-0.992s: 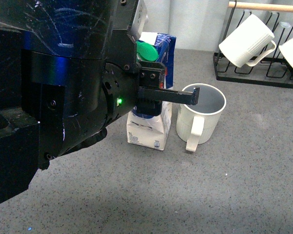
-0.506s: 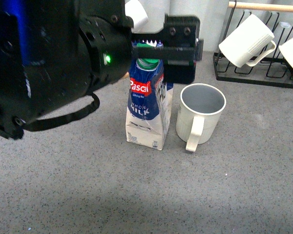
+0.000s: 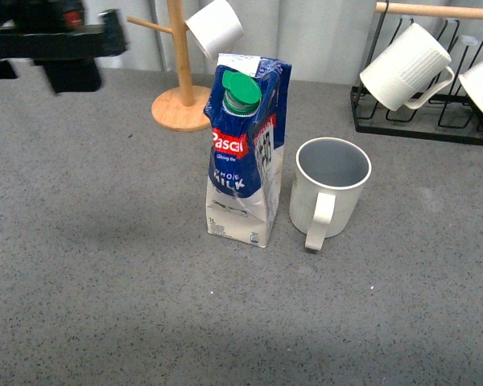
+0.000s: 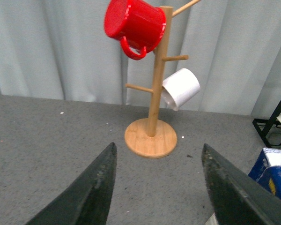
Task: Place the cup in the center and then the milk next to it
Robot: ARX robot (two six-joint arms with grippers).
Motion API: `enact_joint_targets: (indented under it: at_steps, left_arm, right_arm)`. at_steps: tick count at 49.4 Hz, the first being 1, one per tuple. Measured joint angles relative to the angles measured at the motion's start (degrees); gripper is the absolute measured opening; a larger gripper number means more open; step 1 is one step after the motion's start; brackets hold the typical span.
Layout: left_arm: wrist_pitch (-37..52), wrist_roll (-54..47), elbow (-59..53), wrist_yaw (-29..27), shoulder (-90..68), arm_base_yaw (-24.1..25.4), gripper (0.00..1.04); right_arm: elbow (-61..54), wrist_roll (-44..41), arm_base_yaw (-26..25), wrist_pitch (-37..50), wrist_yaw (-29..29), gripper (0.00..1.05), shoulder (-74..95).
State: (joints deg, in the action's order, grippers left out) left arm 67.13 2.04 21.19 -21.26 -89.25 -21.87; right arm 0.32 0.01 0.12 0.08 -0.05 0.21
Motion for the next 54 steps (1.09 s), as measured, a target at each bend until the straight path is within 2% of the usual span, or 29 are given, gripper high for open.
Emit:
enact_joint_targets:
  at_steps: [16,30,48,51,54]
  left_arm:
    - [-3.50,-1.18,-11.04,7.39,14.67,7.72,0.04]
    - [-11.06,-1.60,-16.50,12.37,27.58,12.68,0.04]
    - [-22.32,-1.62,-19.63,16.22,42.16,16.59,0.04]
    - [-24.48,-1.66,-19.98,20.04,44.68,19.17,0.04]
    - [-26.45,-1.64,-20.02,20.79,46.90,20.74,0.04]
  right_arm:
    - [0.00,0.00,0.00,0.00,-0.02,0.95,0.00]
    - [0.00,0.00,0.00,0.00,-0.04,0.95,0.00]
    - [0.00,0.00,0.00,0.00,-0.02,0.95,0.00]
    - [0.00,0.00,0.00,0.00,-0.02,0.95,0.00]
    - [0.00,0.00,0.00,0.00,-0.04,0.95,0.00]
